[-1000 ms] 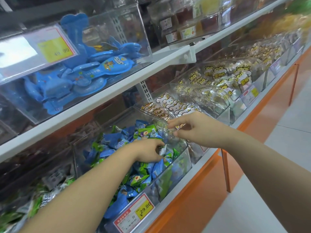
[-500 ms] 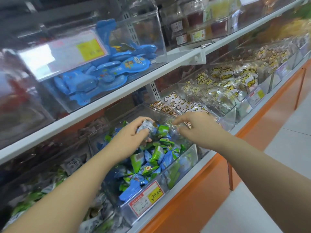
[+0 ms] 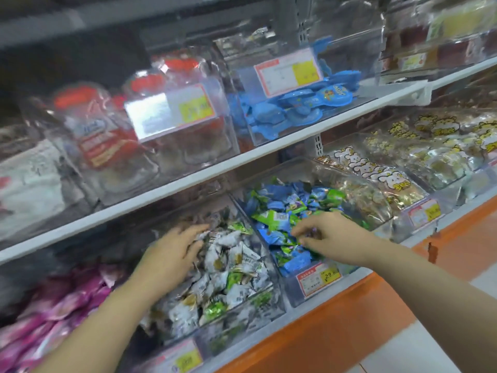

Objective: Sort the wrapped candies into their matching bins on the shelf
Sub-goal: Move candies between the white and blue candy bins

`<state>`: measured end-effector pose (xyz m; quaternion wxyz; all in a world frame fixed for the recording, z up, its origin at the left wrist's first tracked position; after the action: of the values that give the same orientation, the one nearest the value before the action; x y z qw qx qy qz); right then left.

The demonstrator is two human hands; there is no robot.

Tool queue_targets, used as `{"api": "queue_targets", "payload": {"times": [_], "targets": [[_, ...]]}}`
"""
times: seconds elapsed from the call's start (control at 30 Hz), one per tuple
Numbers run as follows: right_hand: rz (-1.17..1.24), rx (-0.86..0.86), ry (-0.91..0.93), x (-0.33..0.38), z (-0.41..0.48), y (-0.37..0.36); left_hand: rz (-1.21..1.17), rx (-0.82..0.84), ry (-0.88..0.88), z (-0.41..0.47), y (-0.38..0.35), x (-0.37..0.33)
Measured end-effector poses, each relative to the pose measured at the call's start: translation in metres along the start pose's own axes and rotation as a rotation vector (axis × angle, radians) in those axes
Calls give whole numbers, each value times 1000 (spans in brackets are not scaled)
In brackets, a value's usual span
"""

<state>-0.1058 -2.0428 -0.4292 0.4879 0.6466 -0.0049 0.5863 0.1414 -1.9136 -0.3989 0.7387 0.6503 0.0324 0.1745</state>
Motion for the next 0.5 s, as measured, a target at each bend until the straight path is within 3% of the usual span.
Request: {"api": "queue_targets", "payload": {"times": [0.07,0.17,0.3,0.5], "targets": [[22,40,-12,1,2,-1,158,142,-5,-5,-14,6],[105,150,-50,3,4,0,133,265,16,-10,-22,4],[204,236,-135,0,5,2,40,130,18,-13,-5,-11],[21,498,-314,-4,5,-17,-130,-30,-254,-4,12,-70]]}}
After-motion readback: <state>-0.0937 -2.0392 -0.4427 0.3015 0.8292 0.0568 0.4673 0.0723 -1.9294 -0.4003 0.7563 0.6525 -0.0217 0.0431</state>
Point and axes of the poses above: each hand's wrist, its own z-axis towards the middle knuckle, its own y-axis out of the back of the hand, x = y × z, the point moved 4 cm from there along z, towards the middle knuckle, and after that the axes turned 14 degrees about z, right-handed, at the moved point
